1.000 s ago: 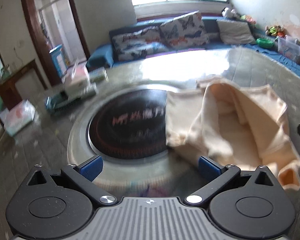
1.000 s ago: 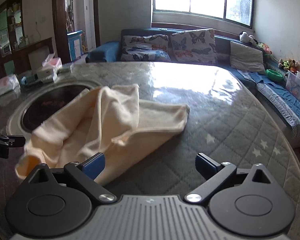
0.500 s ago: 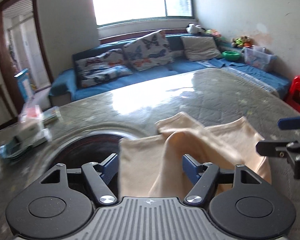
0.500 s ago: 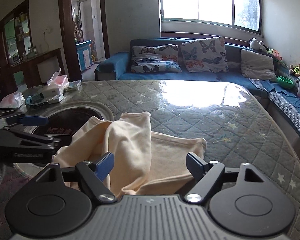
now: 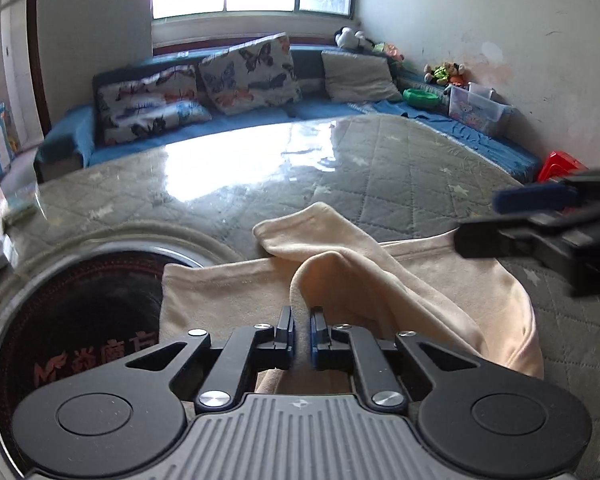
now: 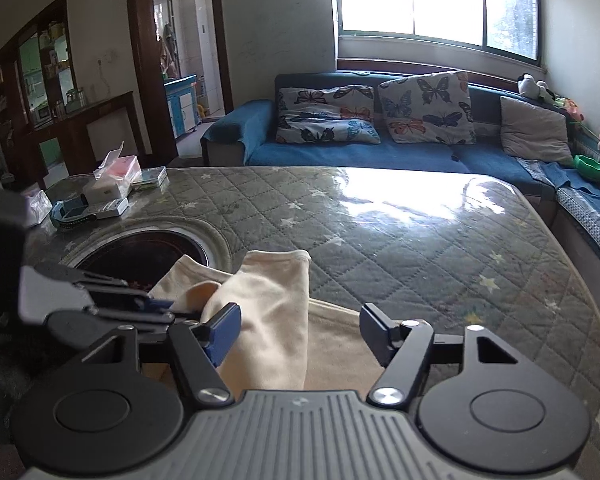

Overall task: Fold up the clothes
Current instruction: 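Grasp the shirt edge with the left gripper while the right gripper grasps another edge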

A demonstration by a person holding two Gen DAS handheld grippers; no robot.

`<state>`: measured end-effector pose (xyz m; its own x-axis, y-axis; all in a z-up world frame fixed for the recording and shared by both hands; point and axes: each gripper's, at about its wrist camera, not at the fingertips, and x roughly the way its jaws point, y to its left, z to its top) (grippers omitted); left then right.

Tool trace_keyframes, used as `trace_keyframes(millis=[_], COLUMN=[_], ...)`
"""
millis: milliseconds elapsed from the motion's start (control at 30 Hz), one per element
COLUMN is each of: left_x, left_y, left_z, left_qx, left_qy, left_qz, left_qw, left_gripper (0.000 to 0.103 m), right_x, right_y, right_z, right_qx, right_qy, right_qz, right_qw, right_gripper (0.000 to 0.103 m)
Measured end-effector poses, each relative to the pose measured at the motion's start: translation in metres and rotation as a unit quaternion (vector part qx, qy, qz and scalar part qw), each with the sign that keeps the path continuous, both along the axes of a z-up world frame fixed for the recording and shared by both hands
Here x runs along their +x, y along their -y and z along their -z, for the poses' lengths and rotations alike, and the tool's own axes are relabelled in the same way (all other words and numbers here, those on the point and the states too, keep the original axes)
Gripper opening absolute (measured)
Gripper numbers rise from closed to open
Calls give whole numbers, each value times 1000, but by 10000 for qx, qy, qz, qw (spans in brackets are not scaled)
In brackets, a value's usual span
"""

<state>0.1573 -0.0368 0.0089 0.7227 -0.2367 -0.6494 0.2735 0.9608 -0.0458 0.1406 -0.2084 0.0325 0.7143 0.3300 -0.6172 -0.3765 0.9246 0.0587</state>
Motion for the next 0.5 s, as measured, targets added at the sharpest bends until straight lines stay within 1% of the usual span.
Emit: trace_keyframes(millis=[33,100,133,167,200,267,333,433,500], left_x=[-5,-13,-16,-19,-20,-21,-22,-22,-22], left_y=[0,2,3,4,6,8,9,8,6], left_z=[-1,-3,-3,-3,-2,1,4,6,7], left_qx=[17,77,117,159,187,241,301,322,321], left_qy=[65,165,200,215,218,211,206,198,200], left_qz=[32,104,137,157,189,222,237,241,212], left_qw=[10000,9998,9996,9995,9994,9992,9991,9990,9991], left_gripper=[8,8,8,8,8,8,8,8,8], right_x=[7,22,30,37,45,60,76,88,91], right_y=[-6,-19,-24,-30,-36,-48,-65,-83,-87], right_z=[1,3,5,7,8,11,19,34,41], right_qx=[-26,-39,-4,32,67,138,-18,-385,-603], right_qy=[-23,-120,-210,-300,-390,-569,-784,-1022,-1080], right_qz=[-77,-243,-315,-388,-461,-606,-785,-926,-924], right_qw=[10000,9996,9993,9988,9982,9964,9938,9897,9880], right_gripper=[64,57,55,52,47,43,41,38,31])
